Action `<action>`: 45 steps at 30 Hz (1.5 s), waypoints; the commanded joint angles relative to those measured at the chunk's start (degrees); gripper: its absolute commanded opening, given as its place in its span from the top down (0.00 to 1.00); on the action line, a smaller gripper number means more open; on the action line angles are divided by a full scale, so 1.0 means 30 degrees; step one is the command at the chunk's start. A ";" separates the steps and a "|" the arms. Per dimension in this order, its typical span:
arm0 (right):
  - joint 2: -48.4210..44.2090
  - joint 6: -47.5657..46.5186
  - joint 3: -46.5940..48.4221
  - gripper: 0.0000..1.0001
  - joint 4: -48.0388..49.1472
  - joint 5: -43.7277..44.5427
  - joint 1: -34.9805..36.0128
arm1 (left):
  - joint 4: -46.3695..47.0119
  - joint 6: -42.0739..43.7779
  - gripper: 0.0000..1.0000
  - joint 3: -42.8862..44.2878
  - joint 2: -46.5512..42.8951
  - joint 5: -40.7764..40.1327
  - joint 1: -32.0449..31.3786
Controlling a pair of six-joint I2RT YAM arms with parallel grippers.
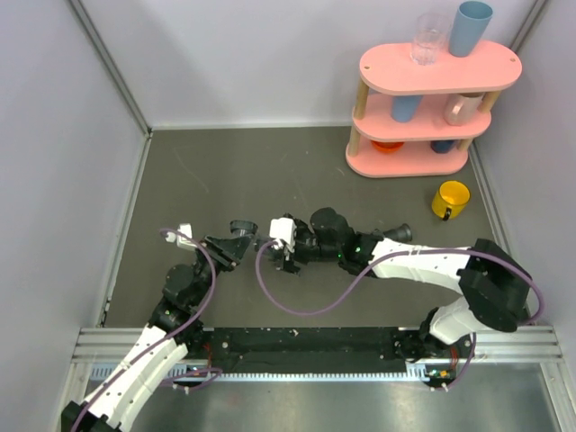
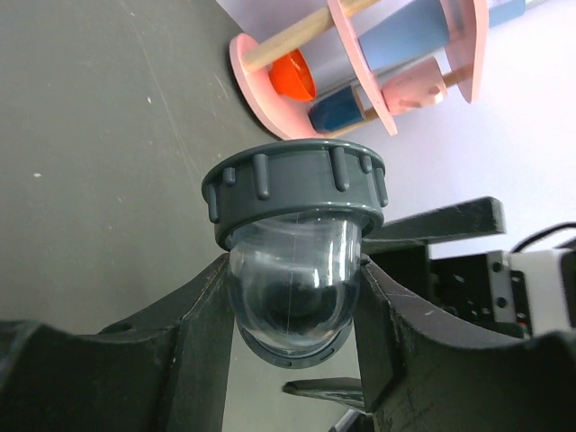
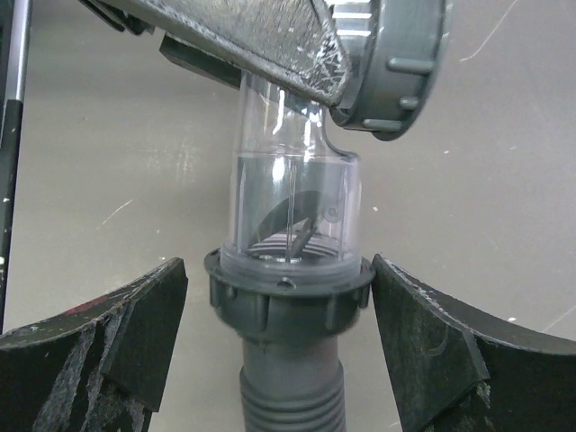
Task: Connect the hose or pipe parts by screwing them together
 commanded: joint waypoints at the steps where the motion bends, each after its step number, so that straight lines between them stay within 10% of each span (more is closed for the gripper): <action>1: 0.1271 0.1016 0.0807 0.19 -0.0046 -0.2533 0.0187 | 0.3489 -0.1050 1.00 0.0457 -0.0575 0.1302 -0.0234; 45: -0.4383 0.1222 -0.0394 0.08 -0.2479 -0.0072 0.0831 | 0.3049 -0.0757 1.00 0.0573 -0.0400 0.0920 -0.0234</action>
